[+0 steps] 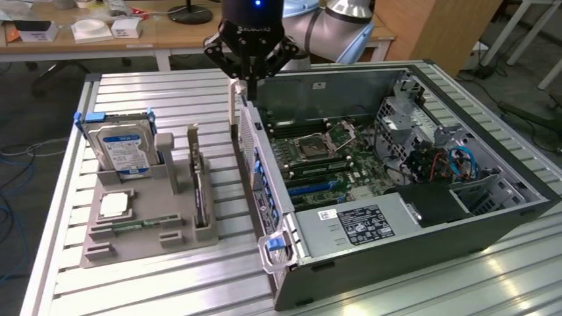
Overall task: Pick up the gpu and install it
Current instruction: 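Reach for the gpu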
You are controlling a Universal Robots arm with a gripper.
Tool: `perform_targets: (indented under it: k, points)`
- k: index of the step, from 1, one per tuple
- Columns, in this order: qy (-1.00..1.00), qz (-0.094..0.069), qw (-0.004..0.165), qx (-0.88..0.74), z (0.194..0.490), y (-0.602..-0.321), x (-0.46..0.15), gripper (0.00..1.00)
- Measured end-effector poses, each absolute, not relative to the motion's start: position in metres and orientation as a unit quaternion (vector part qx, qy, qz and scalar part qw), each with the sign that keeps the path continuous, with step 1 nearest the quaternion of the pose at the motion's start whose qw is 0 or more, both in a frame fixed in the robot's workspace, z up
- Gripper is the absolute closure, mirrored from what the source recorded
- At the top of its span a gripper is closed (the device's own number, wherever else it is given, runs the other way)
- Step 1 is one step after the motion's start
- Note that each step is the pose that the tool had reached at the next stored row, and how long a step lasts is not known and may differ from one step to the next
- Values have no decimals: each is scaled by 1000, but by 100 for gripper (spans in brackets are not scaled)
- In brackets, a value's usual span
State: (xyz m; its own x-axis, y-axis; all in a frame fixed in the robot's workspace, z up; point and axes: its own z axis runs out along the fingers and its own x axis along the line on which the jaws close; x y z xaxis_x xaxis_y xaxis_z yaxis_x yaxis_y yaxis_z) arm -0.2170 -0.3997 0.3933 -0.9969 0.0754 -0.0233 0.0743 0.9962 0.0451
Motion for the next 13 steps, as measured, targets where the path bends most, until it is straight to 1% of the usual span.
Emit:
perform_targets:
  k: [13]
  points:
    - [999, 22, 12, 37, 393, -400, -249, 90]
